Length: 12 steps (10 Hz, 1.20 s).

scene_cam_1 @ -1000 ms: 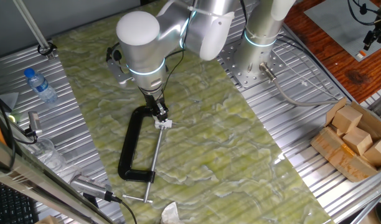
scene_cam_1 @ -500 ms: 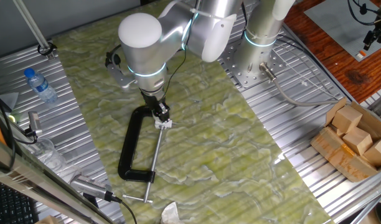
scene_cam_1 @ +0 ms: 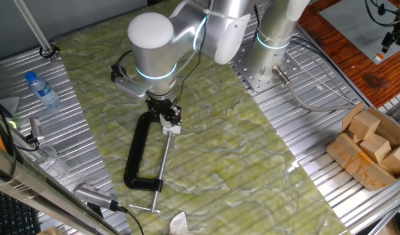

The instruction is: Install the light bulb by rotating it

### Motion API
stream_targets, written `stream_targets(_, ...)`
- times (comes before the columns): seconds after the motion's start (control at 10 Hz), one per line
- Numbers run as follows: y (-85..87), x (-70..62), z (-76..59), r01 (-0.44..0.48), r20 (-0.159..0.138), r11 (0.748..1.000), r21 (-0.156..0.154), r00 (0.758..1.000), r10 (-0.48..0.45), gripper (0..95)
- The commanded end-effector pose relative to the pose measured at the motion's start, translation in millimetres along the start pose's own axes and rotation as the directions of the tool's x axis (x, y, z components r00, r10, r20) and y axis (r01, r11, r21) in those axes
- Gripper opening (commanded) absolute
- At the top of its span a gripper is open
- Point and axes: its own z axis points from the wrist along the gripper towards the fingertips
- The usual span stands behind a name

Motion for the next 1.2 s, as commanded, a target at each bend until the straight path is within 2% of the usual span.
stream_targets(0.1,0.8,-0.6,-0.5,0.432,0.043,0.902,0.0,0.901,-0.432,57.0)
stream_targets(0.2,0.8,-0.6,-0.5,0.461,0.042,0.887,0.0,0.887,-0.46,57.0)
stream_targets(0.6,0.8,-0.6,-0.5,0.512,0.037,0.859,0.002,0.858,-0.512,57.0)
stream_targets(1.2,0.8,-0.6,-0.5,0.533,0.033,0.846,0.0,0.846,-0.533,57.0)
